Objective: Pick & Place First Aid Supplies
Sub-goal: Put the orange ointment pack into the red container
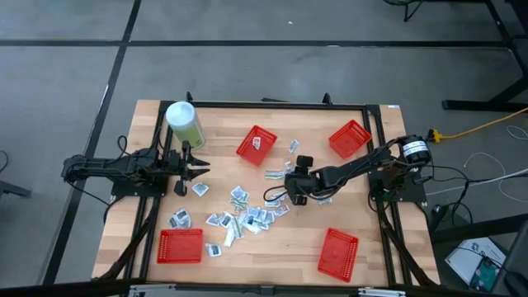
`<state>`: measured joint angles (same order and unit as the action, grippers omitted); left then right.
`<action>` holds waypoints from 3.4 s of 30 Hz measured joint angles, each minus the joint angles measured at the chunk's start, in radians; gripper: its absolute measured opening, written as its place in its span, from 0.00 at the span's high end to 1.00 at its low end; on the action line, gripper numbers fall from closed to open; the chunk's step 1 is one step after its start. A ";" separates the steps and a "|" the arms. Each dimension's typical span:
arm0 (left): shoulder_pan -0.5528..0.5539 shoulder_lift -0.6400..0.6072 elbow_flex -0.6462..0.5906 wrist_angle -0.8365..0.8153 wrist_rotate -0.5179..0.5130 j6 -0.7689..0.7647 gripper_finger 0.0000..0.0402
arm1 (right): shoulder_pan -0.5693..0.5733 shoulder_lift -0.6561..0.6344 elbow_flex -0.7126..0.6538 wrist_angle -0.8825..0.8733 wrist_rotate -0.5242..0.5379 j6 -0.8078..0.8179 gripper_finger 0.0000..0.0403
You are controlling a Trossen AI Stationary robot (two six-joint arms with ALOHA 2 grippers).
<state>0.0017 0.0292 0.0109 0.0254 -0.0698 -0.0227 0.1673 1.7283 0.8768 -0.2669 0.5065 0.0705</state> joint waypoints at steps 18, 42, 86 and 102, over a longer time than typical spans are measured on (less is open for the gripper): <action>0.000 0.000 0.000 0.000 0.000 0.000 0.78 | -0.001 -0.003 0.002 0.006 -0.289 0.036 0.59; 0.000 0.000 0.000 0.000 0.000 0.000 0.78 | 0.045 -0.111 -0.001 0.002 -0.342 0.044 0.59; 0.000 0.000 0.000 0.000 0.000 0.000 0.78 | 0.041 0.005 0.000 0.014 -0.294 0.154 0.99; 0.000 0.000 0.000 0.000 0.000 0.000 0.78 | -0.013 -0.060 -0.002 0.197 -0.286 0.015 0.99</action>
<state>0.0017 0.0288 0.0108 0.0254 -0.0697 -0.0227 0.1546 1.6684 0.8745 -0.0702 0.2203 0.0857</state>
